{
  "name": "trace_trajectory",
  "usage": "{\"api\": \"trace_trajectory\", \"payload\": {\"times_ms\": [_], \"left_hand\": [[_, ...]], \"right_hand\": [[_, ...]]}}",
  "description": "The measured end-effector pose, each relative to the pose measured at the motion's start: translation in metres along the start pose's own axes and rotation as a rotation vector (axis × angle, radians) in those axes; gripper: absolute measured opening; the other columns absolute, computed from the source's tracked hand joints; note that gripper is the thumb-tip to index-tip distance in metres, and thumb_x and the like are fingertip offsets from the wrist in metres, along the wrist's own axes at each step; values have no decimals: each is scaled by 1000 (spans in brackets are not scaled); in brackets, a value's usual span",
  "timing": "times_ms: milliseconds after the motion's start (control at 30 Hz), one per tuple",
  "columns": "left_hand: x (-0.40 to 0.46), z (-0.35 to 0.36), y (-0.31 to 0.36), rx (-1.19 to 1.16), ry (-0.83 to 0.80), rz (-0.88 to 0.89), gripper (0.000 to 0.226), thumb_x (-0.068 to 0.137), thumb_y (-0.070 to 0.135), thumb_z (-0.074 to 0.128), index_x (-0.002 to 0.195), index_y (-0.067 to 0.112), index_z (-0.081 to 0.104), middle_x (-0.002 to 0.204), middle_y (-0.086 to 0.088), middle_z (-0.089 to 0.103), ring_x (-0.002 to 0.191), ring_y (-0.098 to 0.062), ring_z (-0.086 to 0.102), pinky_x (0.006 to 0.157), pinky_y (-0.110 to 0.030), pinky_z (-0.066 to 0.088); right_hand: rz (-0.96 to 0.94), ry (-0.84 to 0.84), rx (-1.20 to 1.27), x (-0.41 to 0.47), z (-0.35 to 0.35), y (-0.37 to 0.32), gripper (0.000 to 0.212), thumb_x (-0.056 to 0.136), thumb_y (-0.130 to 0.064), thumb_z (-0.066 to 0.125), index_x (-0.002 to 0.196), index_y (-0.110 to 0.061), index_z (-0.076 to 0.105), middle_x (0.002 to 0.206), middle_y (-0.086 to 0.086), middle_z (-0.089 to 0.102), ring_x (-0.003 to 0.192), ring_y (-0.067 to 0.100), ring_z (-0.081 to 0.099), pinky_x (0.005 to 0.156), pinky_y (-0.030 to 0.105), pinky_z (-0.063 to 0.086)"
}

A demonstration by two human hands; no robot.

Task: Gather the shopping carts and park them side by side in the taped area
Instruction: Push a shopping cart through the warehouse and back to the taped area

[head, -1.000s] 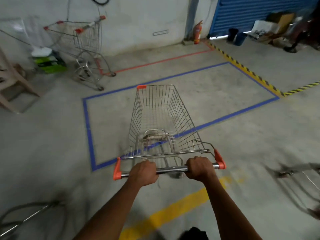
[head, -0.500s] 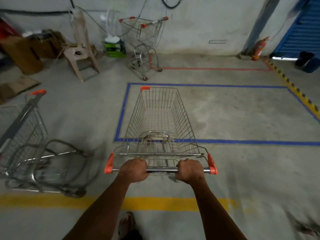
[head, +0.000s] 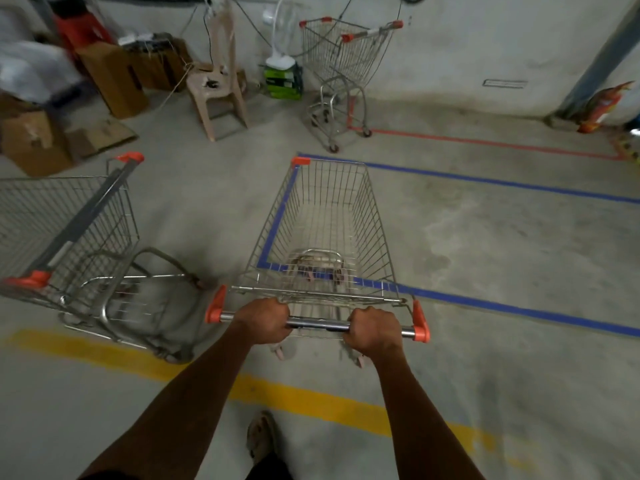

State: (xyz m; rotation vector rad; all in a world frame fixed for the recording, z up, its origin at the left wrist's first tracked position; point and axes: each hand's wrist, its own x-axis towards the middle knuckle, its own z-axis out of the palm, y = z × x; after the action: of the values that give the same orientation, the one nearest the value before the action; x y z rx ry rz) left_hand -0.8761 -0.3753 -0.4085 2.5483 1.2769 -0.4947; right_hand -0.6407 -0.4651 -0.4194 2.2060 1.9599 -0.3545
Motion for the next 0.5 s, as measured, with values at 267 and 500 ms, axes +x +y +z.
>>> {"api": "trace_trajectory", "payload": {"times_ms": [267, 500], "left_hand": [[83, -31, -79, 21, 37, 27, 35, 90, 50, 55, 98, 20, 71, 93, -4, 71, 83, -22, 67, 74, -33, 54], [163, -71, -147, 20, 53, 68, 38, 88, 50, 53, 98, 18, 72, 96, -7, 73, 85, -26, 69, 72, -34, 54]], "right_hand": [[38, 56, -2, 102, -24, -26, 32, 88, -47, 53, 96, -20, 68, 90, 2, 71, 82, 27, 69, 73, 34, 50], [65, 43, 38, 196, -57, -48, 25, 87, -45, 55, 89, -22, 63, 85, 2, 68, 79, 26, 67, 69, 33, 45]]}}
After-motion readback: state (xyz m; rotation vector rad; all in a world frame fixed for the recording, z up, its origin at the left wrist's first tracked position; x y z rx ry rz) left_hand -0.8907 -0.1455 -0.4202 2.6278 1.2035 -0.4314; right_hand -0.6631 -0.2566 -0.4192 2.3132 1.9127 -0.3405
